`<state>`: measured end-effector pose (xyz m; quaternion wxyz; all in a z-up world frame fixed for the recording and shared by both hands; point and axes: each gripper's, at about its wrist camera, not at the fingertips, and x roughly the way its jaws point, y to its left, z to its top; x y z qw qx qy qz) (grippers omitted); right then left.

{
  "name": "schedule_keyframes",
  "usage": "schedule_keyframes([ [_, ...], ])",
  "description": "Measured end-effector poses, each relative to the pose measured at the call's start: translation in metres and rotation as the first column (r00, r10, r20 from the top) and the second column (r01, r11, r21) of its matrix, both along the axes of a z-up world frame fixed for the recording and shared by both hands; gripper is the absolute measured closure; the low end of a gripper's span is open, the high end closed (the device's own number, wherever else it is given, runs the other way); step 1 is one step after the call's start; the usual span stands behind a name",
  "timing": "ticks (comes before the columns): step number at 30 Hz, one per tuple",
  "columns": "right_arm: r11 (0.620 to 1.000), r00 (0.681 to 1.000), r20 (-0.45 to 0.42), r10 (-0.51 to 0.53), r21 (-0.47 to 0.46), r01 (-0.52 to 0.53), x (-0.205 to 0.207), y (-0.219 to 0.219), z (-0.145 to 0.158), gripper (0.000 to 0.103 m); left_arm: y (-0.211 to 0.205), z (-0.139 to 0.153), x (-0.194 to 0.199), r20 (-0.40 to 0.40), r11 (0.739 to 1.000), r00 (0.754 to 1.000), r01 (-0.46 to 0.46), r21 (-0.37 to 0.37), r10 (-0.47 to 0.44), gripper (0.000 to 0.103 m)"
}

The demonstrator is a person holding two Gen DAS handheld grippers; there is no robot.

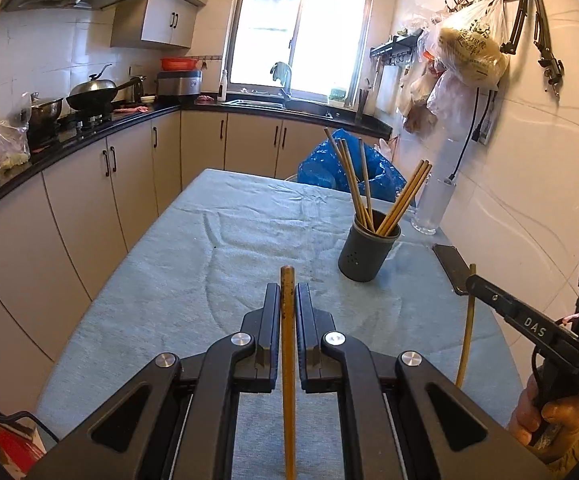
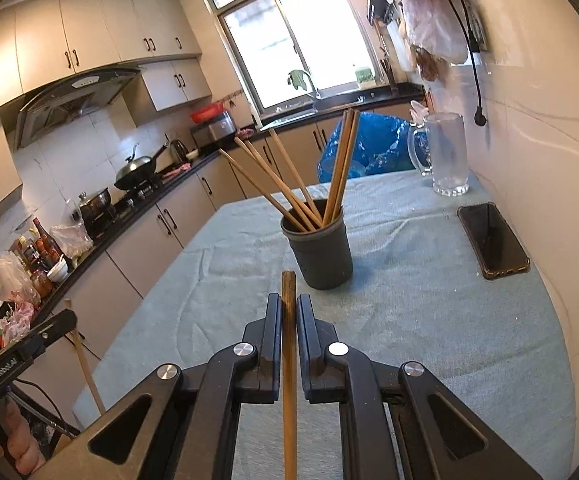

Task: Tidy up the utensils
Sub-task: 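Lift both chopsticks and carry them above the holder opening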

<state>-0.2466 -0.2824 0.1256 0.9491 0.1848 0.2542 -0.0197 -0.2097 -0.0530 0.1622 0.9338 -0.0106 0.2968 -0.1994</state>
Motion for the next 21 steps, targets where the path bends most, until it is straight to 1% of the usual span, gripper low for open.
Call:
schedule_keyframes([
  [11,1.000,0.997,0.078,-0.010,0.004,0.009,-0.011,-0.008,0.024,0.095,-0.007,0.005,0.011,-0.001,1.000,1.000,-0.004,0.014,0.004,0.096],
  [17,0.999,0.995,0.101,-0.014,-0.028,0.017,-0.010,-0.009,0.033,0.095,-0.012,0.004,0.022,-0.012,1.000,1.000,-0.006,0.024,0.006,0.096],
  [21,0.999,0.994,0.109,-0.012,-0.048,0.018,-0.006,-0.009,0.036,0.095,-0.014,0.006,0.029,-0.005,1.000,1.000,-0.008,0.028,0.009,0.096],
])
